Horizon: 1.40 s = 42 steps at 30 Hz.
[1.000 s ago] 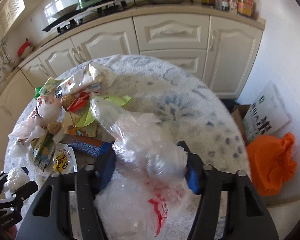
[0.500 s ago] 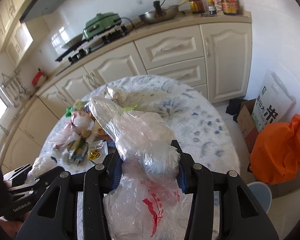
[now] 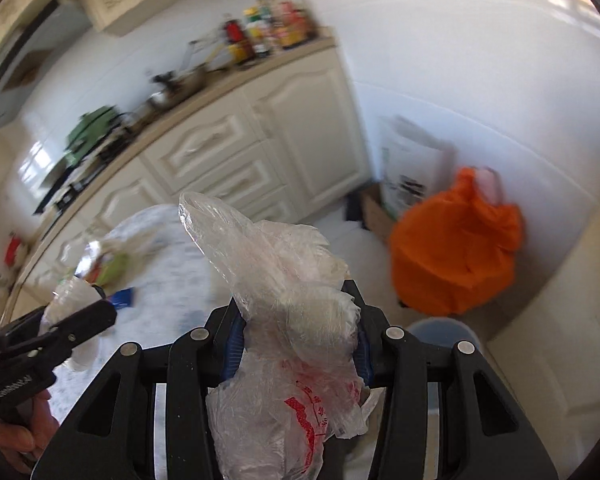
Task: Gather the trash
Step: 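Carry both bags to the light-blue bin and open both tools to drop them, then move both open tools back over the table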
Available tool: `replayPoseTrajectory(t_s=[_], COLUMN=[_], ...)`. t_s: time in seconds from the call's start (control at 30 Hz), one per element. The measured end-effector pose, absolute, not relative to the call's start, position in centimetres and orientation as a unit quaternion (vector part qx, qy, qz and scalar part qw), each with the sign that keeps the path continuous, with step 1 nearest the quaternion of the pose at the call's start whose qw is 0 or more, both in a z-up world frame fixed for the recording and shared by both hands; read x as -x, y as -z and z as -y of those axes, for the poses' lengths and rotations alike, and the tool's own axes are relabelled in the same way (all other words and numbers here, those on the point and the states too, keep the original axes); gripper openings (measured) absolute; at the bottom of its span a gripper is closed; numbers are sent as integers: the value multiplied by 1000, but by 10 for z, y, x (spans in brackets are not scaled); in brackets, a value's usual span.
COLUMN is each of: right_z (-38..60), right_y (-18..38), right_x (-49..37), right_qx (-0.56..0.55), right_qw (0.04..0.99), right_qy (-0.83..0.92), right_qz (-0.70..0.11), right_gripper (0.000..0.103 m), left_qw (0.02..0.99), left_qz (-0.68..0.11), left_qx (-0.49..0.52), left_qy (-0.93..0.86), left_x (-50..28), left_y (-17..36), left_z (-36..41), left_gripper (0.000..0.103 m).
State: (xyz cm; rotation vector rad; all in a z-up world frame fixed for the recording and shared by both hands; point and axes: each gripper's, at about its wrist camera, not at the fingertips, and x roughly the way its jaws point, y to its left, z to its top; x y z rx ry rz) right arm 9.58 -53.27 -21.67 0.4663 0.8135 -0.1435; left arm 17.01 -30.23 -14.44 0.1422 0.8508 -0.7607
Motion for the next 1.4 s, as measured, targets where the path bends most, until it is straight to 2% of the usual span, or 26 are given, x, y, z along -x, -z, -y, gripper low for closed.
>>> replayPoseTrajectory(t_s=[0.17, 0.5, 0.57, 0.63, 0.7, 0.9, 0.93, 0.97, 1.17, 1.4], right_z=[604, 678, 687, 695, 702, 706, 705, 704, 687, 643], right_y=[272, 368, 378, 387, 393, 390, 388, 386, 362, 299], right_x=[-71, -64, -65, -63, -61, -54, -54, -53, -53, -62], right_qx=[-273, -351, -362, -371, -378, -394, -392, -390, -373, -331], right_qw=[850, 780, 771, 763, 758, 761, 763, 764, 773, 813], right_qy=[148, 202, 208, 218, 221, 225, 228, 230, 241, 221], right_qz=[-426, -477, -481, -482, -483, -464, -461, -460, -453, -425], right_gripper=[45, 45, 49, 53, 56, 89, 98, 103, 103, 103], left_qw=[795, 706, 696, 701, 708, 725, 728, 734, 767, 813], left_qz=[-431, -541, -552, -554, -548, -527, -524, -518, -476, -418], left_qx=[-115, -165, -177, -192, -203, -212, -211, -210, -196, -157], left_qy=[411, 426, 423, 406, 397, 389, 388, 386, 383, 373], left_x=[-170, -206, -209, -219, -224, -210, -207, -205, -184, -152], left_y=[183, 291, 301, 310, 313, 301, 301, 295, 253, 187], left_z=[394, 528, 546, 564, 574, 575, 570, 567, 528, 447], left_gripper=[40, 42, 49, 76, 83, 87, 87, 87, 95, 102])
